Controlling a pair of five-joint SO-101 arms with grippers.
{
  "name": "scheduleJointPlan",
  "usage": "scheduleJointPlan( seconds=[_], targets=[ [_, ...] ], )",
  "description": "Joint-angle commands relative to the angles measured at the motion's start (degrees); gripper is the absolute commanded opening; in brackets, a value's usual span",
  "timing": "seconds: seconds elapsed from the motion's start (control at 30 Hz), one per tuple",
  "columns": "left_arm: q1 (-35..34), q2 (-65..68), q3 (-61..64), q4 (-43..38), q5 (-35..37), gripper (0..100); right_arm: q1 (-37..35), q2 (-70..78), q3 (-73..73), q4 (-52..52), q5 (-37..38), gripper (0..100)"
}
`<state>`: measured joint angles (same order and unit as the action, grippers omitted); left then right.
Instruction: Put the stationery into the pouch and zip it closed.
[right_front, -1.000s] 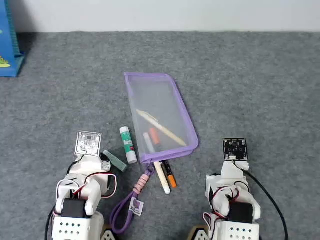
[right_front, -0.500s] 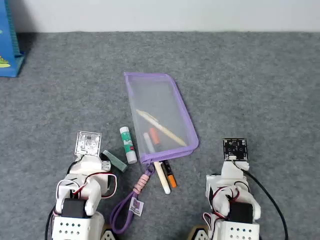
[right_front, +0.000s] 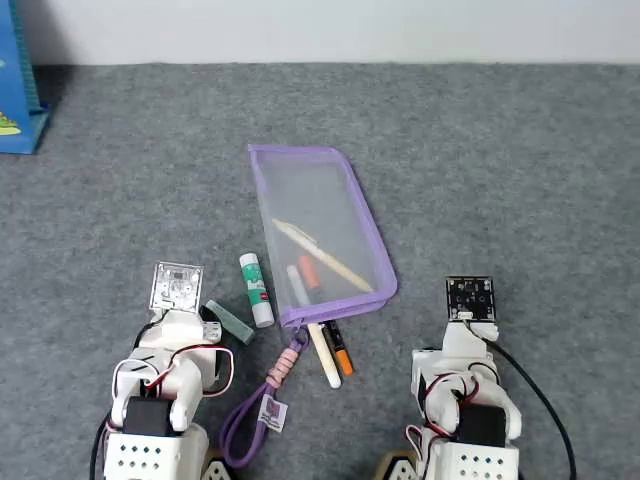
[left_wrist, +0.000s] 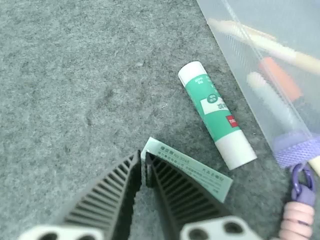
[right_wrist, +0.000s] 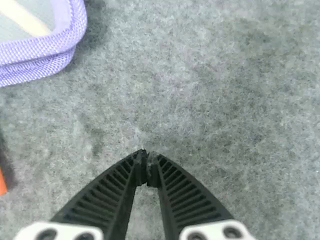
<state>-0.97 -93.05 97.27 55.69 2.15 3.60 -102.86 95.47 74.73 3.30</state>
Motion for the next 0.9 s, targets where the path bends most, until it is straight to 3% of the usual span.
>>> scheduleJointPlan(
  seconds=[0.0,0.53,0.87],
  targets=[
    [-0.2,-0.7,-0.4,0.3,-0.4,1,0.0,-0.8,1.0,0.2,-0.5,1.1],
    [-0.3,-0.7,-0.4,0.3,-0.4,1,-0.1,-0.9,0.2,-2.8,-0.4,1.5],
    [-0.3,-0.7,-0.4,0.3,-0.4,1,-0.1,-0.7,-17.1,-6.6,-2.4,1.0]
  ],
)
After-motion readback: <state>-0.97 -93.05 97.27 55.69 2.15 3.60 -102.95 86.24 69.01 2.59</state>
